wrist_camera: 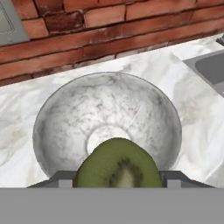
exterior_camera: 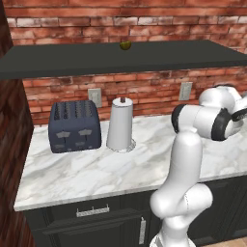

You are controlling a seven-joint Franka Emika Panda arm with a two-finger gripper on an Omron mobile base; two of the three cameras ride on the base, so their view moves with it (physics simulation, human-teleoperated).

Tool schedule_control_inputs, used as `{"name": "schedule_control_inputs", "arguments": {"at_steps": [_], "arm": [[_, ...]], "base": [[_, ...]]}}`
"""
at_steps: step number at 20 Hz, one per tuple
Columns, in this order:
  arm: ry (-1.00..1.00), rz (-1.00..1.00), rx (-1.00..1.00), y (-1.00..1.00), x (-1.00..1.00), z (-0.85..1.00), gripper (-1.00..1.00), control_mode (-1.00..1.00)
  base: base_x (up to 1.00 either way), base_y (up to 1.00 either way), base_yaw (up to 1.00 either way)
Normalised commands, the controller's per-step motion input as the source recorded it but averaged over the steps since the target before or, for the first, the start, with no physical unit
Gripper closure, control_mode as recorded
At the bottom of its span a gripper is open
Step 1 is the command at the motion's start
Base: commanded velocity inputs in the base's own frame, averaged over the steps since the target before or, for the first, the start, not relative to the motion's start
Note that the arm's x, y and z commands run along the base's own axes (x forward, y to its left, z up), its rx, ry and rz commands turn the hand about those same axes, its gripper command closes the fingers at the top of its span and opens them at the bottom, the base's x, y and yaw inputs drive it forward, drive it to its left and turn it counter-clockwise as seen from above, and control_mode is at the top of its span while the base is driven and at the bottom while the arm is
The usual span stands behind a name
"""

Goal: Pick the kiwis from the cabinet and place them in one bowl. Pick the squash from the sink and place it in the other bowl.

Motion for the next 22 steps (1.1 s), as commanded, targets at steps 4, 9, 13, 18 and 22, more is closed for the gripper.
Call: {"name": "schedule_control_inputs", "arguments": {"at_steps": [4,9,13,18,22], "arm": [[-0.01,0.01,0.0,0.0,0.28,0.0,1.0,-1.0],[0.0,0.01,0.0,0.02,0.3,-0.01,-1.0,-1.0],[0.0,0.01,0.0,0.0,0.29,-0.03,-1.0,-1.0],[0.0,0.01,0.0,0.0,0.26,-0.02,-1.0,-1.0],[-0.02,0.0,0.0,-0.02,-0.01,0.0,-1.0,-1.0]], "base": [[0.0,0.0,0.0],[0.0,0.0,0.0],[0.0,0.0,0.0],[0.0,0.0,0.0],[0.0,0.0,0.0]]}}
